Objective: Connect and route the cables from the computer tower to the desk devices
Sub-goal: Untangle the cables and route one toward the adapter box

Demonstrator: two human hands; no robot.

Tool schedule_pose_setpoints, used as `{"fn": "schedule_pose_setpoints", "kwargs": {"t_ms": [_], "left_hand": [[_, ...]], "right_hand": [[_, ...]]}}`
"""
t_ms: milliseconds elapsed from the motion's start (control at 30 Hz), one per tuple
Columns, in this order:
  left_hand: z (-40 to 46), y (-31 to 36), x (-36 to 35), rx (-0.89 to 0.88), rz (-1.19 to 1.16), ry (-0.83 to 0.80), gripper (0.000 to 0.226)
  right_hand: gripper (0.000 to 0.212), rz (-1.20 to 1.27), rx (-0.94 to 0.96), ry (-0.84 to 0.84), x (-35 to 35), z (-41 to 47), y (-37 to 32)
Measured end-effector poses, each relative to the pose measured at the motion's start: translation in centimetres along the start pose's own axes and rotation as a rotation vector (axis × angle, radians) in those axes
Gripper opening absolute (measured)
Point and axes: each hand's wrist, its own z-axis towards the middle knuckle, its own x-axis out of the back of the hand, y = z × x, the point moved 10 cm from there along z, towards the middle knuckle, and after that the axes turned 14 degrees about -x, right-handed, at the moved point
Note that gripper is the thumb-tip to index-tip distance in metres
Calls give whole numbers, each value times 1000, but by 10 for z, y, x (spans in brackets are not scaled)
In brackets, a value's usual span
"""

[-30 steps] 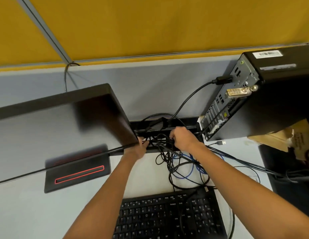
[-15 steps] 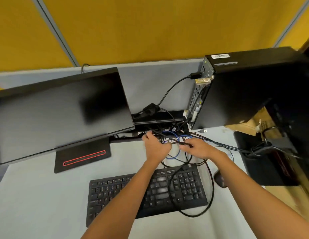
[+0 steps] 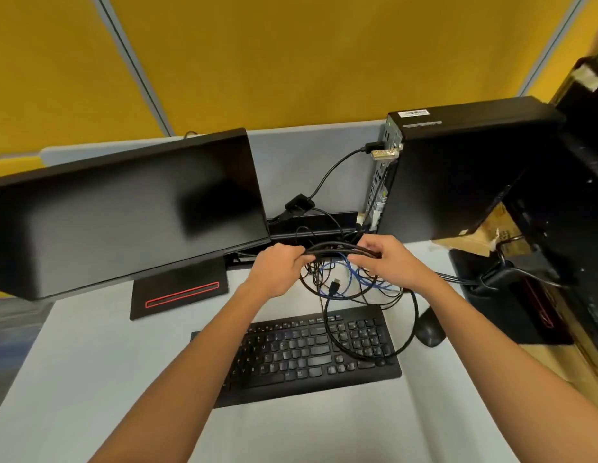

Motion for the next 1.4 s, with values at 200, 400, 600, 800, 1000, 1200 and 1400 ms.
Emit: {"fn": "schedule_pose_setpoints", "kwargs": {"t_ms": [200,400,600,800,1000,1200,1400], "left_hand": [[-11,-7,29,26,-86,99,35],[-3,-11,36,80,-286,138,33],[21,39,63,-150,-339,157,18],[22,16,80,9,-755,167,31],[17,-21,57,352,-1241,354,49],[25,-27,46,397,-1626,498,41],[46,7,26,269,-1661,360,34]], "right_hand": [[20,81,24,-43,0,-7,-23],[20,60,-12,-48,0,-5,-14],[14,-192,269,97,7,-14,-94],[23,0,148,59,26,4,-88],[24,271,-92,168,17,21,-9],[9,-237,-233,246,-26,17,48],[52,-763,-198,66,-67,26,1]]}}
